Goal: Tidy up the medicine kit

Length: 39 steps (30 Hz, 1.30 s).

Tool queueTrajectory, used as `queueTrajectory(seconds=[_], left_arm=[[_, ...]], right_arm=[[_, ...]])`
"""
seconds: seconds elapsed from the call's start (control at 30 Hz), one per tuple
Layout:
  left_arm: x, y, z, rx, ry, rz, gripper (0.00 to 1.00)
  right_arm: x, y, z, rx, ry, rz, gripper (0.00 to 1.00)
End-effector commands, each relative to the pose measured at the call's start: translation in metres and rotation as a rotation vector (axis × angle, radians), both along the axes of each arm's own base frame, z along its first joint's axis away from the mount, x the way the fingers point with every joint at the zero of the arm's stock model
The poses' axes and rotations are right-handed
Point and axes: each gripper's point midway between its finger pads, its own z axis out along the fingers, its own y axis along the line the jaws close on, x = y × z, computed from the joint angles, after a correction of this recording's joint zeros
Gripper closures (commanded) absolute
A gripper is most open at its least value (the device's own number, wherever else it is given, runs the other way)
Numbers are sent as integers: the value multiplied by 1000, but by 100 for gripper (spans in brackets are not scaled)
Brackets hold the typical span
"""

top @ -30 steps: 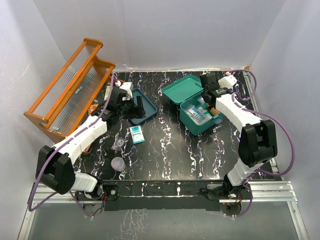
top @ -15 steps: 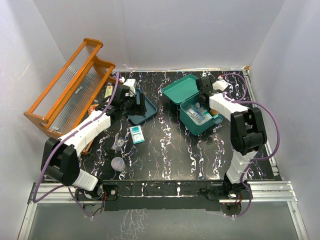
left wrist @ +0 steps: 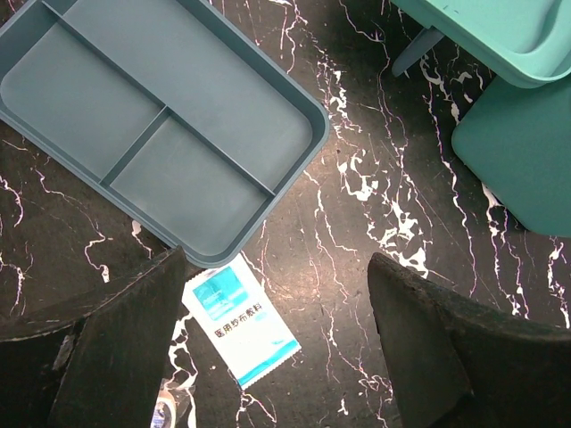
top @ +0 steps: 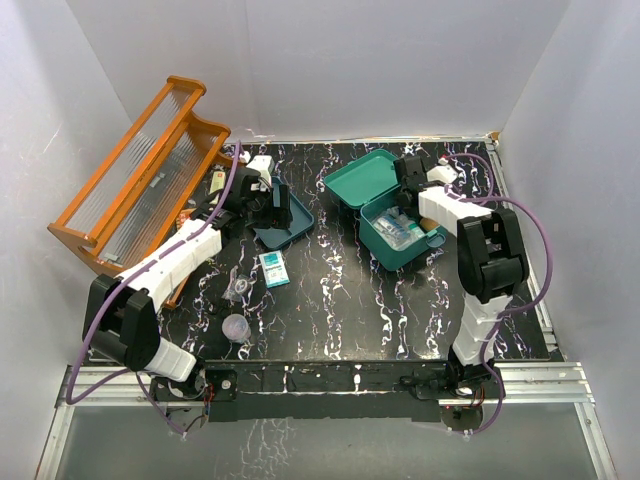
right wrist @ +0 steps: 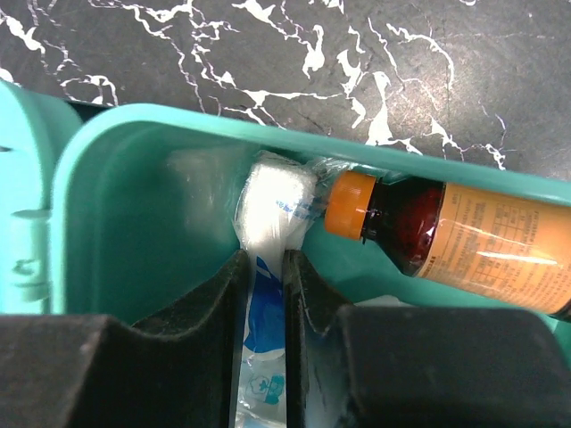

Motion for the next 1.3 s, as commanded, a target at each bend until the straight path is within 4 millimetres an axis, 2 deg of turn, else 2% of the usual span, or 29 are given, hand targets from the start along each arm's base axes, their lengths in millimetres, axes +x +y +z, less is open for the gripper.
queueTrajectory(seconds=[0.0, 0.2, 0.5, 0.63, 0.87, 1.27], left_arm=[[10, 2, 13, 10, -34, 9, 19], [12, 3, 12, 20, -33, 11, 18], [13, 4, 9, 25, -29, 12, 18], [13, 3, 8, 25, -28, 11, 18], [12, 3, 8, 24, -30, 10, 18], [10, 4, 9, 7, -25, 27, 18]], right_arm=[[28, -1, 15, 20, -94, -56, 87], [29, -5, 6, -13, -66, -63, 86], [14, -17, 14, -85, -16, -65, 82], [12, -22, 18, -119, 6, -64, 69], [16, -19, 45, -130, -26, -16, 59], [10, -8, 101, -131, -103, 134, 56]])
